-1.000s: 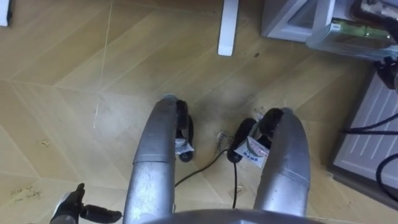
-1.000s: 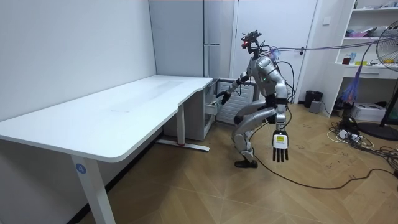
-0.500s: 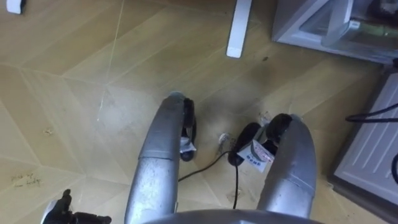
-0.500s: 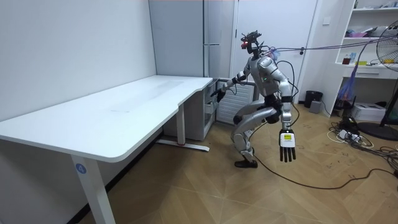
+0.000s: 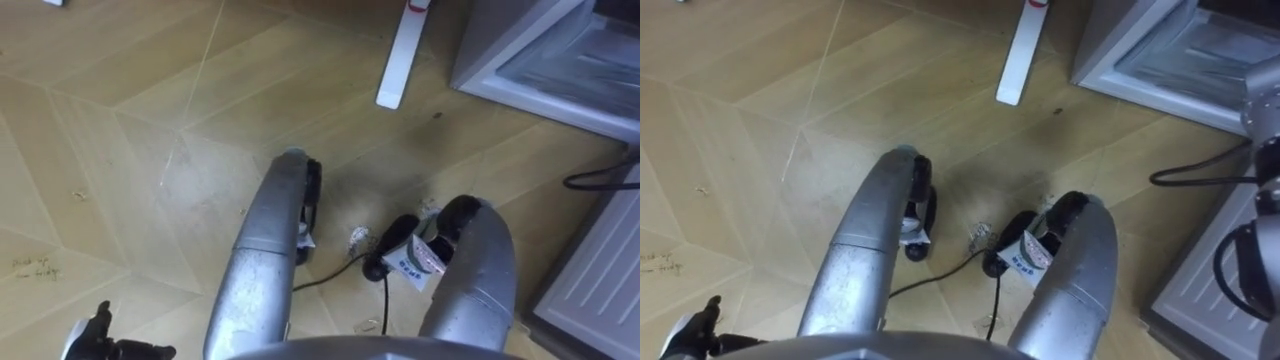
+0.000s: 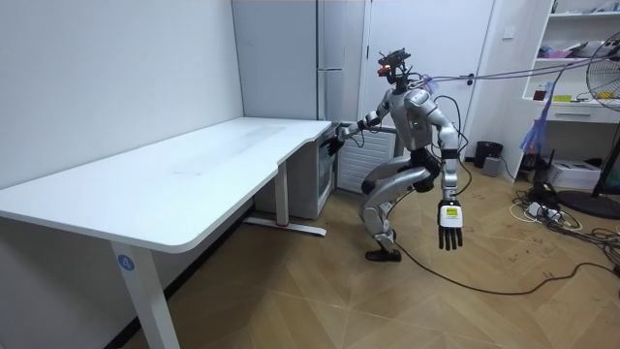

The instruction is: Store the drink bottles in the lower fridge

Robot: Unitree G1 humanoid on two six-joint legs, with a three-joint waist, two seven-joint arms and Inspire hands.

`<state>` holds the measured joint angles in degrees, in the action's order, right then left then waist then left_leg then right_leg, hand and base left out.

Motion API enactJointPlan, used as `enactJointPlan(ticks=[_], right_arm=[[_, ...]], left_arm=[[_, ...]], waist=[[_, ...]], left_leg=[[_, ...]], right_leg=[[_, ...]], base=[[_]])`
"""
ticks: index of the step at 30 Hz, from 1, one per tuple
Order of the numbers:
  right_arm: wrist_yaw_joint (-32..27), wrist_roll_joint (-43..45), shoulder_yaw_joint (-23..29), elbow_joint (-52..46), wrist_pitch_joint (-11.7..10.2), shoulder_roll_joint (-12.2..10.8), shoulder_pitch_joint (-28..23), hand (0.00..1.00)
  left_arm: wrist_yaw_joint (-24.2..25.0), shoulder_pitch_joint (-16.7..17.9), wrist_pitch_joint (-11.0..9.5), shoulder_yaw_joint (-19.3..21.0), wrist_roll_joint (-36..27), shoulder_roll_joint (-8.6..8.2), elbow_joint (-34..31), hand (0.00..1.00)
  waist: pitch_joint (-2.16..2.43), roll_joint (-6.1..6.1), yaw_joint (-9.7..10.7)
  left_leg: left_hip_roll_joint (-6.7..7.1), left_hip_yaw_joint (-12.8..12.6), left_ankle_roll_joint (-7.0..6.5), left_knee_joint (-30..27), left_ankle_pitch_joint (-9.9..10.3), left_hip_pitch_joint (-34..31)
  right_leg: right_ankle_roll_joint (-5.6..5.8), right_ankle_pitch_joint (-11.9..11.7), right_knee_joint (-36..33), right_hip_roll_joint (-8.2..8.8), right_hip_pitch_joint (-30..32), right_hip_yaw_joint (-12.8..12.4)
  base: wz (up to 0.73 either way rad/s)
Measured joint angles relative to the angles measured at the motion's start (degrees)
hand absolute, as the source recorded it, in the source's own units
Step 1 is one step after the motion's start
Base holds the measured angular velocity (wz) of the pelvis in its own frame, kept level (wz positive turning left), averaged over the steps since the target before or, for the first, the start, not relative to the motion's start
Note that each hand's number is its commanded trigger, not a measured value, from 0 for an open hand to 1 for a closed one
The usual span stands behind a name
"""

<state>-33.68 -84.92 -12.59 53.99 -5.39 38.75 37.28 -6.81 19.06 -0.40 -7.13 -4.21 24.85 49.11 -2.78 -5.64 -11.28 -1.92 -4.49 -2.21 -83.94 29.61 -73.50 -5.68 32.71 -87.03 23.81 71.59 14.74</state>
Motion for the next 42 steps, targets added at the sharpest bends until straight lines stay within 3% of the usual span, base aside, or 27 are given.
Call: enactJointPlan(ticks=[10,14,19,25,28,31,34,37,38,40,42], right_arm=[[0.0,0.0,0.0,-0.3,-0.3,0.2,0.0,0.00],[0.8,1.0,-0.8,-0.4,-0.3,0.2,-0.1,0.00],[6.8,2.7,-4.3,0.2,-0.1,0.3,-0.9,0.00],[19.5,7.5,-4.3,1.4,0.0,0.8,-9.6,0.00],[25.8,14.1,-4.3,1.5,0.6,0.8,-15.7,0.00],[30.1,18.8,-4.3,3.6,1.5,0.8,-19.4,0.00],[33.9,27.6,-4.2,6.8,2.3,0.5,-24.3,0.00],[35.9,30.9,-4.1,8.5,2.5,-1.5,-29.2,0.00],[36.4,31.5,-4.1,8.6,2.6,-3.2,-31.5,0.00],[37.8,33.7,-4.0,10.2,2.9,-6.3,-34.6,0.00],[38.8,36.4,-3.6,10.5,3.1,-10.6,-37.9,0.00]], left_arm=[[0.2,0.1,-0.4,-0.1,0.0,0.27,-1.4,0.00],[0.3,1.7,-0.4,-0.1,0.0,0.46,-3.6,0.00],[0.5,4.0,0.1,-2.2,-0.1,2.22,-5.4,0.00],[2.7,5.8,0.9,-2.2,-0.3,3.08,-6.8,0.00],[2.7,5.8,0.8,-2.2,-0.2,3.16,-6.7,0.00],[2.7,5.8,1.3,-2.7,-0.2,3.12,-6.3,0.00],[2.8,5.9,1.9,-2.7,0.0,2.75,-6.3,0.00],[2.7,5.4,2.1,-2.6,-0.3,2.52,-5.2,0.00],[2.7,5.4,2.2,-2.6,-0.4,2.09,-4.9,0.00],[2.7,5.3,2.1,-2.3,-0.1,0.77,-4.6,0.00],[2.5,4.9,1.7,-2.0,-0.1,-1.94,-4.0,0.00]], waist=[[0.06,0.10,0.0],[0.07,0.16,0.0],[0.01,0.35,-0.2],[0.03,0.18,-0.1],[0.09,-0.07,0.3],[0.33,-0.10,0.7],[0.82,0.46,0.4],[1.40,1.49,1.7],[1.50,1.77,1.8],[1.60,2.55,2.6],[1.82,3.56,3.3]], left_leg=[[0.64,0.0,0.00,-0.5,0.0,0.1],[0.57,0.1,0.01,-0.5,0.0,0.5],[0.27,0.6,0.33,0.9,0.2,3.4],[-0.40,1.5,0.68,4.1,0.1,7.7],[-0.40,2.0,0.99,7.4,0.0,11.2],[-0.54,2.1,1.09,10.0,-0.1,14.0],[-1.58,2.3,0.97,13.4,-0.3,17.1],[-1.63,2.5,0.84,17.1,-1.1,20.2],[-1.79,2.5,0.94,18.6,-1.1,22.2],[-1.84,2.2,0.95,20.9,-1.1,24.8],[-1.89,1.7,1.03,24.0,-1.3,28.3]], right_leg=[[0.23,0.1,-0.7,0.52,0.0,-0.4],[0.24,0.1,-0.6,0.29,-0.4,-0.3],[0.60,0.1,1.2,-0.72,-3.7,0.4],[0.94,-0.1,5.4,-1.93,-9.3,2.7],[1.42,-0.6,9.1,-2.58,-13.7,4.3],[2.35,-1.3,12.1,-4.04,-16.6,4.6],[2.48,-3.1,16.9,-6.16,-20.1,5.4],[3.27,-4.3,21.4,-7.13,-23.6,6.6],[3.54,-4.8,23.2,-7.91,-25.3,6.5],[3.95,-5.3,25.6,-8.21,-28.0,7.0],[4.81,-5.9,28.9,-9.20,-31.0,6.5]], base=[[0.01],[0.00],[-0.03],[0.02],[0.00],[-0.02],[-0.16],[-0.02],[-0.16],[-0.06],[-0.10]])
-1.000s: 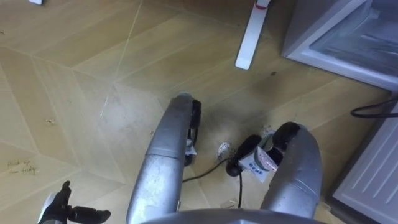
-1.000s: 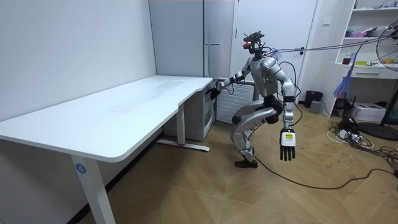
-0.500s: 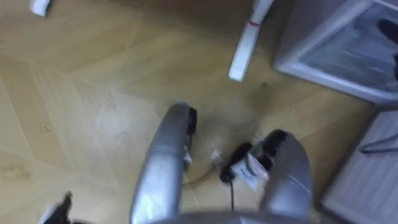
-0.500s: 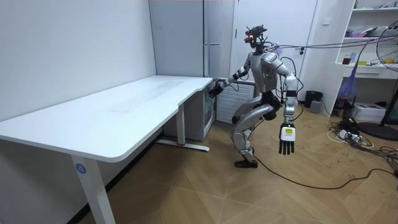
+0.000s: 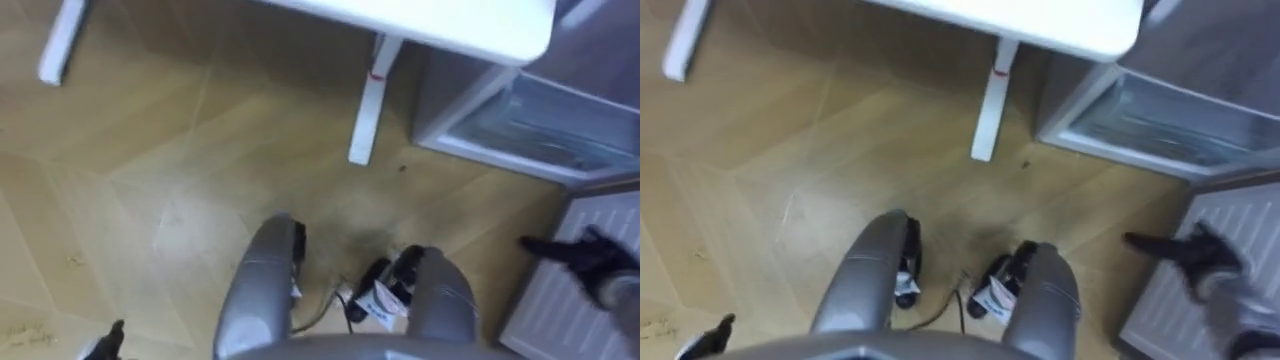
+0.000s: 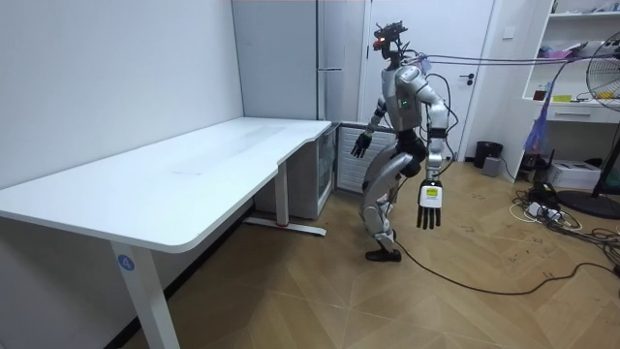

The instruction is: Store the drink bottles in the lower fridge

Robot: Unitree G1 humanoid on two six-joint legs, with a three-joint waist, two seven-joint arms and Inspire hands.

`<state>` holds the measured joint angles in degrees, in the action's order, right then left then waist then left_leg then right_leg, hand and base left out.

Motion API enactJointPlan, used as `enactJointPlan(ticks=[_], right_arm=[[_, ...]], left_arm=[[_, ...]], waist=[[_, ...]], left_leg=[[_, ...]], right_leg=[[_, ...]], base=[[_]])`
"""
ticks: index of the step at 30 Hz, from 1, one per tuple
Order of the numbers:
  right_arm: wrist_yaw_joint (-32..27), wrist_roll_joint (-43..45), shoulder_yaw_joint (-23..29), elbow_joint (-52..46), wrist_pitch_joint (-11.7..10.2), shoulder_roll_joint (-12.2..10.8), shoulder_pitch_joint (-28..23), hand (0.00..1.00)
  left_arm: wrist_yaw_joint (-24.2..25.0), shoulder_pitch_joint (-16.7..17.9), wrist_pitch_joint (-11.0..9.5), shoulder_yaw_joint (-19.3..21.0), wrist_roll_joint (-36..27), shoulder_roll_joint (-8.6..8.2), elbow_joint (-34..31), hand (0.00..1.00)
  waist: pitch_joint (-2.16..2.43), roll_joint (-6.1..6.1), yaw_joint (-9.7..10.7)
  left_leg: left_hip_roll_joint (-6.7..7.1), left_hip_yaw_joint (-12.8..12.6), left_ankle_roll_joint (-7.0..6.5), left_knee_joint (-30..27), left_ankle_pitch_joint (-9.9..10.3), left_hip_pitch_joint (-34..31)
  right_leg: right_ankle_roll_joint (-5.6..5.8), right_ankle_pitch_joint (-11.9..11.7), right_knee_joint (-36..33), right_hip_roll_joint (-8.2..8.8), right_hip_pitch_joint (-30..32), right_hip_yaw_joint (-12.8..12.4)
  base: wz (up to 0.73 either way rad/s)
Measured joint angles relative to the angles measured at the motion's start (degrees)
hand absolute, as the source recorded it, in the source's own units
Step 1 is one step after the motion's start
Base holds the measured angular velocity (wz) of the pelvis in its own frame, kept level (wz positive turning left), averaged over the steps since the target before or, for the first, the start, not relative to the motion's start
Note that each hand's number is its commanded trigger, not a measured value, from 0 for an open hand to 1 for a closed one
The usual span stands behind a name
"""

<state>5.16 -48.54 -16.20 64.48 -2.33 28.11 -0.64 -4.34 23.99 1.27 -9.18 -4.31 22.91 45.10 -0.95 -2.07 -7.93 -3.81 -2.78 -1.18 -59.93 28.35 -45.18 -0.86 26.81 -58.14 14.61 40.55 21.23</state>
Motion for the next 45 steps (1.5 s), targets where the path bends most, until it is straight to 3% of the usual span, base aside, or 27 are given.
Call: enactJointPlan(ticks=[2,5,9,13,15,21,25,31,34,43,44,45], right_arm=[[1.0,2.8,0.1,-0.2,0.0,-3.1,-2.2,0.00],[1.5,5.7,0.2,-0.4,-0.2,-6.8,-5.0,0.00],[2.1,11.7,0.1,-0.8,-1.0,-9.0,-4.9,0.00],[2.6,15.5,0.2,-0.6,-1.6,-11.3,-5.2,0.00],[3.3,17.7,1.2,-0.1,-2.0,-12.6,-5.2,0.00],[5.0,18.2,3.0,-0.2,-2.2,-15.0,-7.2,0.00],[5.6,19.7,4.5,-0.7,-2.0,-15.2,-9.3,0.00],[5.6,23.7,6.6,0.4,-1.8,-16.4,-9.4,0.00],[5.6,24.5,8.1,1.1,-1.8,-17.0,-9.5,0.00],[5.4,25.4,10.9,2.6,-1.9,-17.9,-9.6,0.00],[5.3,25.7,10.9,2.6,-1.9,-18.1,-9.5,0.00],[4.7,26.0,11.4,2.5,-2.1,-18.9,-9.4,0.00]], left_arm=[[-0.1,-0.1,-0.8,0.1,0.0,-1.90,1.3,0.00],[-0.4,-1.5,-1.3,-0.2,0.2,-4.56,3.9,0.00],[-1.8,-4.7,-1.8,-0.2,0.5,-6.54,7.3,0.00],[-3.1,-5.7,-2.4,-0.2,0.7,-8.01,9.3,0.00],[-3.9,-5.9,-2.6,-0.1,1.0,-9.05,11.3,0.00],[-4.3,-6.0,-2.6,1.0,5.9,-9.42,11.5,0.00],[-5.2,-5.9,-2.0,3.7,7.4,-10.65,11.1,0.00],[-5.2,-6.6,-1.6,5.4,9.0,-10.88,11.1,0.00],[-5.2,-6.8,-1.6,7.0,9.0,-11.17,11.1,0.00],[-5.2,-7.2,-2.0,11.5,9.0,-11.45,11.2,0.00],[-5.2,-7.2,-2.1,11.7,9.0,-11.46,11.3,0.00],[-5.1,-8.0,-2.2,11.6,9.0,-11.32,11.5,0.00]], waist=[[0.10,0.21,0.0],[0.06,0.68,1.7],[0.02,0.59,3.1],[-0.05,0.24,3.9],[-0.06,0.15,5.4],[0.55,-0.88,6.6],[0.67,-0.90,6.7],[0.78,-1.17,7.7],[0.77,-1.14,7.7],[0.79,-0.83,8.9],[0.67,-1.24,8.8],[0.07,-3.70,9.6]], left_leg=[[-0.52,-1.5,0.03,2.9,-0.2,3.1],[-0.47,-2.5,0.12,8.3,-1.4,8.0],[-0.44,-3.5,0.78,15.5,-3.6,14.5],[-0.48,-3.9,1.64,22.4,-5.3,22.1],[-0.49,-4.3,1.98,26.7,-6.4,27.0],[-0.50,-5.7,2.77,34.4,-8.3,35.6],[-0.42,-5.8,3.15,39.3,-9.4,41.0],[-0.49,-5.7,3.58,43.0,-10.0,46.3],[-0.53,-5.5,3.62,44.7,-10.3,48.6],[-0.36,-1.6,3.28,48.3,-11.0,54.1],[-0.15,-1.9,3.30,46.6,-10.9,53.6],[1.79,-3.7,2.77,39.6,-10.3,48.9]], right_leg=[[0.25,-0.8,2.6,-0.80,-2.0,-0.7],[0.61,-1.9,7.3,-1.10,-6.2,-0.3],[1.22,-3.9,14.1,-2.86,-12.0,-0.6],[1.65,-5.5,21.0,-4.73,-19.2,-0.4],[2.03,-6.4,25.6,-5.51,-24.5,0.6],[2.59,-8.2,32.7,-7.32,-32.3,0.7],[2.92,-9.7,37.6,-8.76,-37.4,0.0],[3.17,-10.9,42.8,-10.29,-42.8,-0.8],[3.25,-11.6,44.7,-11.00,-44.5,-2.5],[2.82,-12.6,46.2,-12.15,-47.7,-6.6],[2.36,-13.0,46.9,-11.56,-48.6,-8.0],[2.44,-13.4,49.1,-9.15,-50.3,-12.9]], base=[[-0.29],[-0.09],[-0.02],[-0.04],[0.11],[-0.03],[-0.11],[-0.08],[-0.16],[-0.10],[0.10],[0.38]])
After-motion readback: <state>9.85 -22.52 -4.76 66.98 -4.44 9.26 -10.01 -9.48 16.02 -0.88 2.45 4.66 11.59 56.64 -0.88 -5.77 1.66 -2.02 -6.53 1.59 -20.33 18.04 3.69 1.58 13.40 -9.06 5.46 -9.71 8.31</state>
